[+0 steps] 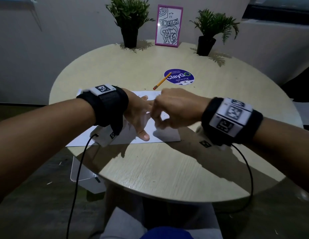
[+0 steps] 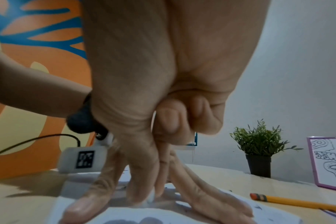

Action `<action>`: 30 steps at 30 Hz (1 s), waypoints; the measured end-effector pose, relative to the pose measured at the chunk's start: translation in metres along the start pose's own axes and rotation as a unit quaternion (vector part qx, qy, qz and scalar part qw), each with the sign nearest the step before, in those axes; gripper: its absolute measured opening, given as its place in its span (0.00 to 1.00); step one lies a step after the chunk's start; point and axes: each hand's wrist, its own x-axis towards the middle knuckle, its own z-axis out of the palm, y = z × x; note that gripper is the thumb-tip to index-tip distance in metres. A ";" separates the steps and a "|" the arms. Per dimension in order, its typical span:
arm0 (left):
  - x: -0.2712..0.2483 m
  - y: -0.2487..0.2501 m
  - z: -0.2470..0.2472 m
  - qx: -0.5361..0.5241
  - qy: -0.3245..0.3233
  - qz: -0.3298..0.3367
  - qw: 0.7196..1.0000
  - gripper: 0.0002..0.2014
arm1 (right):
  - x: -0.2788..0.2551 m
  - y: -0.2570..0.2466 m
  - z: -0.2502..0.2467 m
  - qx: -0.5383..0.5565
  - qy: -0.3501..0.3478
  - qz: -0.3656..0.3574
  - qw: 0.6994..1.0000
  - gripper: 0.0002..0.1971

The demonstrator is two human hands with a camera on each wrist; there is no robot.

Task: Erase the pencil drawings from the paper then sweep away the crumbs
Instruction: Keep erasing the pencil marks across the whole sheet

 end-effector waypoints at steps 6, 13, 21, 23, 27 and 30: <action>0.002 -0.003 -0.002 0.002 -0.019 0.006 1.000 0.48 | 0.004 0.002 0.018 0.027 0.044 -0.016 0.999 0.06; 0.000 -0.001 -0.003 0.014 -0.023 -0.007 1.000 0.62 | -0.010 0.002 0.001 0.019 -0.070 -0.005 0.997 0.06; 0.004 -0.007 -0.002 -0.007 -0.021 0.000 1.000 0.59 | -0.006 0.003 0.013 0.034 -0.008 -0.019 0.999 0.08; 0.008 -0.009 -0.001 0.009 -0.018 0.001 1.000 0.69 | -0.022 0.003 0.010 0.062 -0.055 -0.029 0.996 0.17; -0.002 -0.001 -0.003 0.018 -0.014 -0.016 1.000 0.57 | -0.006 0.005 0.001 -0.003 -0.043 -0.009 0.999 0.07; -0.008 0.006 -0.005 0.011 -0.009 -0.030 0.999 0.41 | 0.020 0.001 0.002 -0.031 0.026 -0.005 0.999 0.04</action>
